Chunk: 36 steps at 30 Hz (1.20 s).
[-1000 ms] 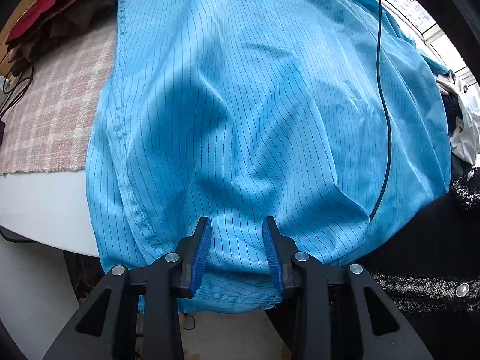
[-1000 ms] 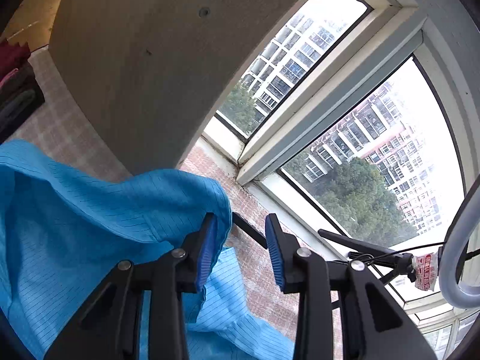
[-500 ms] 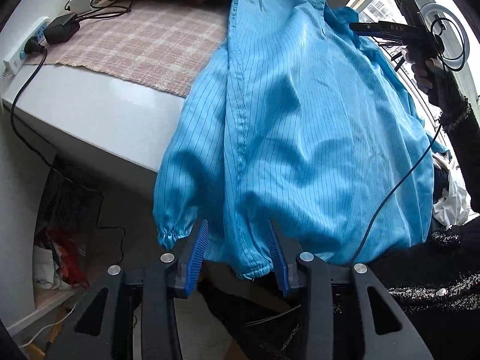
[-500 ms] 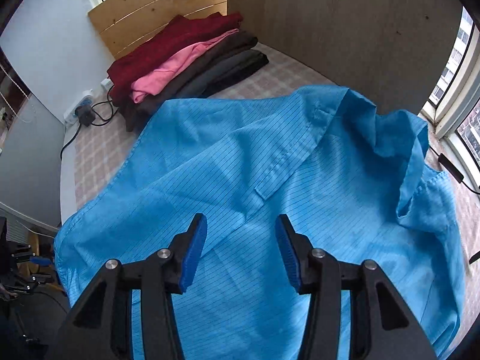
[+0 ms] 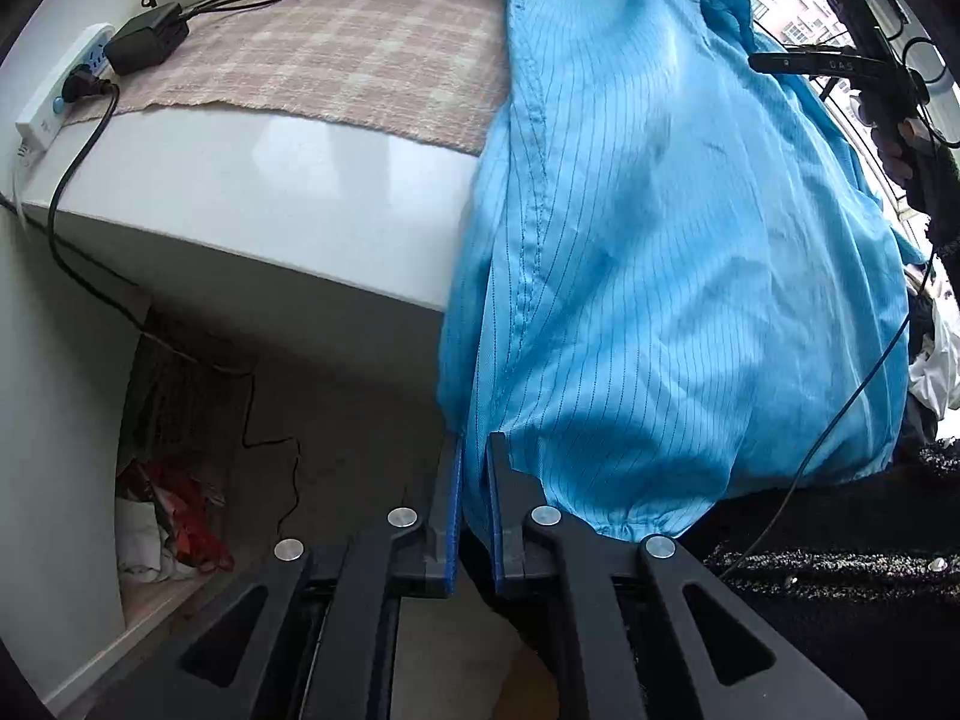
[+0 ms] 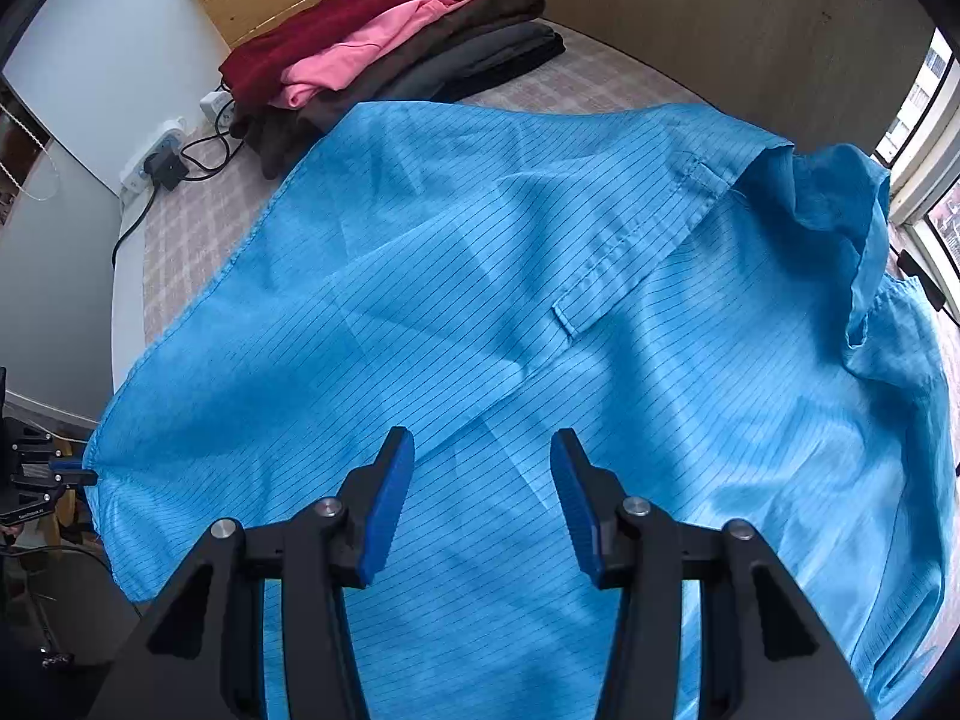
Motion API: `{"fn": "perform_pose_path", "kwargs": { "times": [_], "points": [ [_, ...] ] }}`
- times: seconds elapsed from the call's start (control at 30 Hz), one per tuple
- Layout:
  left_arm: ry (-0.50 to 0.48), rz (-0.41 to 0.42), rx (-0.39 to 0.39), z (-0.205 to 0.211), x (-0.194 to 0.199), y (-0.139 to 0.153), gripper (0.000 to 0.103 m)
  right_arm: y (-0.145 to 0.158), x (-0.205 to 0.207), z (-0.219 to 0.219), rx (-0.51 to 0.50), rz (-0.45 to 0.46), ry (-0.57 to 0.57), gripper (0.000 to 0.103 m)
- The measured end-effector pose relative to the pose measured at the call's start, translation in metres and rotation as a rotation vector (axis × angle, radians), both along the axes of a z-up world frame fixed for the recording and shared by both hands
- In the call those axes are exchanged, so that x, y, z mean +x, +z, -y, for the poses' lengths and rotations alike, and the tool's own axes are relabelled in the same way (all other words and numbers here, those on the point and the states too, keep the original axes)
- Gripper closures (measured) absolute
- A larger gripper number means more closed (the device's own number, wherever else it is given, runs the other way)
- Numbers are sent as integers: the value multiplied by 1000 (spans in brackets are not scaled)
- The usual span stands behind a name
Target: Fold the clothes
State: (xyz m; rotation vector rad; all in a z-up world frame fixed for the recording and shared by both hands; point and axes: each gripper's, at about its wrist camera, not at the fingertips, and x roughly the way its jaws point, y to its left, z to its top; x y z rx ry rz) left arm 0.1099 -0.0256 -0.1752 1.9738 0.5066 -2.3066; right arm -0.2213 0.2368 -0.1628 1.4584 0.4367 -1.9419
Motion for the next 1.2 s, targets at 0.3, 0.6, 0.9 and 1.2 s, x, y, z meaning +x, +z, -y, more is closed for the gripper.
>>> {"fn": "perform_pose_path", "kwargs": {
  "times": [0.3,0.6,0.9,1.2],
  "points": [
    [-37,-110,-59,-1,-16,54,73,13,-76,5,-54,-139,-59,57],
    [-206,-163,19,-57,-104,29,69,-45,-103,63,57,-141,96,71],
    [-349,-231,9,-101,-86,48,63,0,-117,6,-87,-132,-16,71],
    [-194,-329,-68,-58,-166,63,63,-31,-65,55,-185,15,139,96]
  ]
}}
